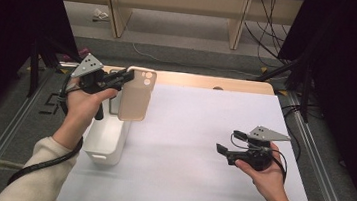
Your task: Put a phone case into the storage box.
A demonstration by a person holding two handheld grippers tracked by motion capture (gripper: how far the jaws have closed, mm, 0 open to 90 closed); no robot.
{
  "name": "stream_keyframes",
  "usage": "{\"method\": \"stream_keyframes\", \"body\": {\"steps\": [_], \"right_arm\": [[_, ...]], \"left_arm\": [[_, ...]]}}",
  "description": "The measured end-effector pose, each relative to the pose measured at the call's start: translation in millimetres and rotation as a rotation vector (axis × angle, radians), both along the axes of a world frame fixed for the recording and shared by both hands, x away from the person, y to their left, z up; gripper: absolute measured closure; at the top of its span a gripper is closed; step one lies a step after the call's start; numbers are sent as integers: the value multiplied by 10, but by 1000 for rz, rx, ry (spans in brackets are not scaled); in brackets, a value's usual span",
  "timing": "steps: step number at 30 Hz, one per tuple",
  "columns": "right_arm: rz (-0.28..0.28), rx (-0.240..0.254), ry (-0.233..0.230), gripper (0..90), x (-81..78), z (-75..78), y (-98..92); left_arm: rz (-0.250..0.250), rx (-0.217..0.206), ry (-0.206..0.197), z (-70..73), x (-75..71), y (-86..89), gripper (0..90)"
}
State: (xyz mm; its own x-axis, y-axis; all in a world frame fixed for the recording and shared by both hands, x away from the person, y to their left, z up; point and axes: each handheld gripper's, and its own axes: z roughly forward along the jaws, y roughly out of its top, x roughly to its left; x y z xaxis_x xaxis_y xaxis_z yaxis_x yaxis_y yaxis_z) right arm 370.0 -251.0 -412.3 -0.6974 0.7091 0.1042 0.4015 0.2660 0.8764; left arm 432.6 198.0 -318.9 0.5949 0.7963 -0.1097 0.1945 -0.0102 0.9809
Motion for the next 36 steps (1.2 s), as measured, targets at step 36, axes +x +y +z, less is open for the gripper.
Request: {"method": "stream_keyframes", "body": {"steps": [36], "right_arm": [[-4,-3,5,166,3,-6,3]], "left_arm": [[105,-2,44,-19,237,421,812]]}}
